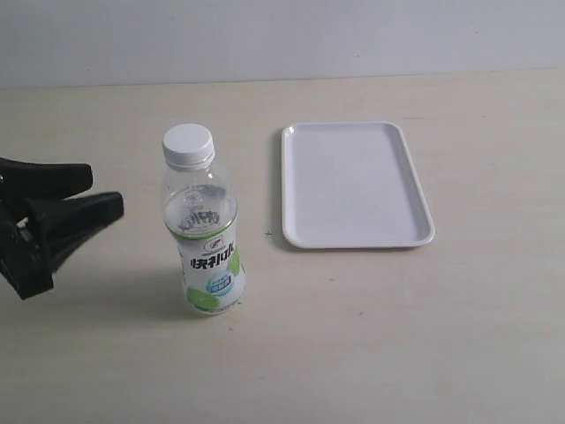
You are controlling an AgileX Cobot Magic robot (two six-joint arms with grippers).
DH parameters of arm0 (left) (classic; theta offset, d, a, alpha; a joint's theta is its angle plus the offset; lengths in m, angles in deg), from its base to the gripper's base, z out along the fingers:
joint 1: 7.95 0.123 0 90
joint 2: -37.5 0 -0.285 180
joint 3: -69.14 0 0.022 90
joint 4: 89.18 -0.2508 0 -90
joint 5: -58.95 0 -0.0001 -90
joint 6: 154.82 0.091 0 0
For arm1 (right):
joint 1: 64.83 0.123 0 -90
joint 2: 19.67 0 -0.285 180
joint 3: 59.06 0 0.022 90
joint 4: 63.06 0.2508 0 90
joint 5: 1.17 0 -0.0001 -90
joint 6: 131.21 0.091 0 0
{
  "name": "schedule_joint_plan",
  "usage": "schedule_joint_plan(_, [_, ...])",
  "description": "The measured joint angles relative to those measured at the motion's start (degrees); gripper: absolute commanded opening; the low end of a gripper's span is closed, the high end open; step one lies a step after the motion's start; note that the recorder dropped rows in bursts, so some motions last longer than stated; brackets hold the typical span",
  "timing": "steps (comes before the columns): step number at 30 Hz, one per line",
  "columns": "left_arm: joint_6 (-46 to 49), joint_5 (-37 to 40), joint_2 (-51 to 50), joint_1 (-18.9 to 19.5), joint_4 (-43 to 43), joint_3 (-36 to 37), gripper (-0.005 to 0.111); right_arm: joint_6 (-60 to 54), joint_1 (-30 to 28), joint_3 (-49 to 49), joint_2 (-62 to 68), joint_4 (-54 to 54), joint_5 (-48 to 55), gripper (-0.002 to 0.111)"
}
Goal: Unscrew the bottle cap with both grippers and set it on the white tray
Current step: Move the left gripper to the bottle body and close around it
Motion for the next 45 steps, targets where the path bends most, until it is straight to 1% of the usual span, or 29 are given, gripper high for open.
schedule_joint_plan(1, [0.22,-0.29,-0.83,0.00,-0.42,0.15,0.092,0.00,0.00,0.00,0.00,0.00,0.03,0.000])
schedule_joint_plan(2, [0.74,-0.51,-1.48,0.00,-0.68,0.41,0.092,0.00,0.00,0.00,0.00,0.00,0.13,0.000])
schedule_joint_plan(5, [2.84,-1.08,-2.67,0.00,-1.03,1.39,0.092,0.00,0.00,0.00,0.00,0.00,0.63,0.000])
schedule_joint_plan(10, [9.99,-7.67,-4.88,0.00,-2.95,3.05,0.092,0.00,0.00,0.00,0.00,0.00,1.21,0.000])
schedule_joint_plan(16, [15.82,-11.70,-9.12,-0.20,-2.86,3.30,0.092,0.00,0.00,0.00,0.00,0.00,1.32,0.000])
schedule_joint_plan(18, [18.07,-12.22,-11.15,-0.93,-1.97,3.30,0.092,0.00,0.00,0.00,0.00,0.00,1.32,0.000])
schedule_joint_plan(22, [23.92,-12.49,-16.25,-2.56,3.11,3.40,0.093,0.00,0.00,0.00,0.00,0.00,1.32,0.000])
schedule_joint_plan(26, [27.85,-13.55,-20.60,-2.92,7.00,3.28,0.103,0.00,0.00,0.00,0.00,0.00,1.32,0.000])
schedule_joint_plan(27, [28.61,-13.87,-21.72,-2.96,7.04,3.06,0.105,0.00,0.00,0.00,0.00,0.00,1.32,0.000])
schedule_joint_plan(32, [31.80,-15.35,-27.16,-3.75,7.05,0.20,0.105,0.00,0.00,0.00,0.00,0.00,1.32,0.000])
schedule_joint_plan(39, [34.44,-15.48,-33.94,-7.70,6.80,-3.99,0.105,0.00,0.00,0.00,0.00,0.00,0.63,0.000])
schedule_joint_plan(45, [34.55,-15.48,-36.11,-9.98,8.03,-6.94,0.105,0.00,0.00,0.00,0.00,0.00,0.63,0.000])
